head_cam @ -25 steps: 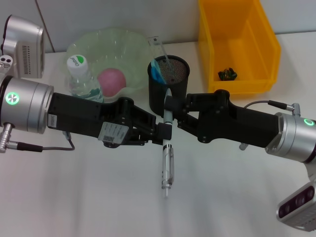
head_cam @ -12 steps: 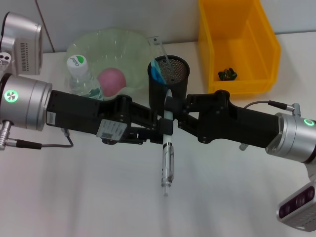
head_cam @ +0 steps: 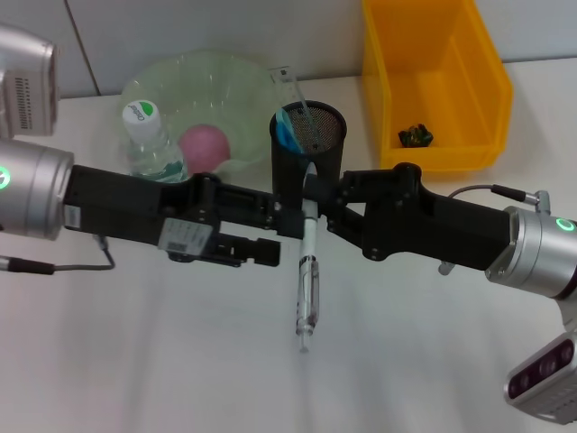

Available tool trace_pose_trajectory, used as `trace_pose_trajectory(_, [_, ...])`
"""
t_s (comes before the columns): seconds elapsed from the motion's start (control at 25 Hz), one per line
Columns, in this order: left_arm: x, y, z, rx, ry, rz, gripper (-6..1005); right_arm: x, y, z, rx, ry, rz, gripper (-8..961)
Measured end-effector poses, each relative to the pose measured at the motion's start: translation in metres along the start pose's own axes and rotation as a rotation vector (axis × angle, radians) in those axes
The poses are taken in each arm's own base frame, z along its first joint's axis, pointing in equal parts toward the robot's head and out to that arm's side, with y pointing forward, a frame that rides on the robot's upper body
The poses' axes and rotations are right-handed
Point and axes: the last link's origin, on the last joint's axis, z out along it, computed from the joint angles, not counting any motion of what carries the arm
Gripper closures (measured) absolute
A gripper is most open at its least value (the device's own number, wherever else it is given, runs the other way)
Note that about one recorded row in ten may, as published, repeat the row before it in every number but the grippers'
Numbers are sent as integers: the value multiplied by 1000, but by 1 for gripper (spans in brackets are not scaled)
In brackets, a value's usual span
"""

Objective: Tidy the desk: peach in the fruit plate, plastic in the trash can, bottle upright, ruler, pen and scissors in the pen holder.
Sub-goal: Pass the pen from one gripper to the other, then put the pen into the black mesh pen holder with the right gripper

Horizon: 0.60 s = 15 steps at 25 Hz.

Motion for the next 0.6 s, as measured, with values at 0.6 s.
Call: trace_pose_trajectory(0.6, [-22,-18,-52,59,95,217,373,23,-13,-22,165,207,370,821])
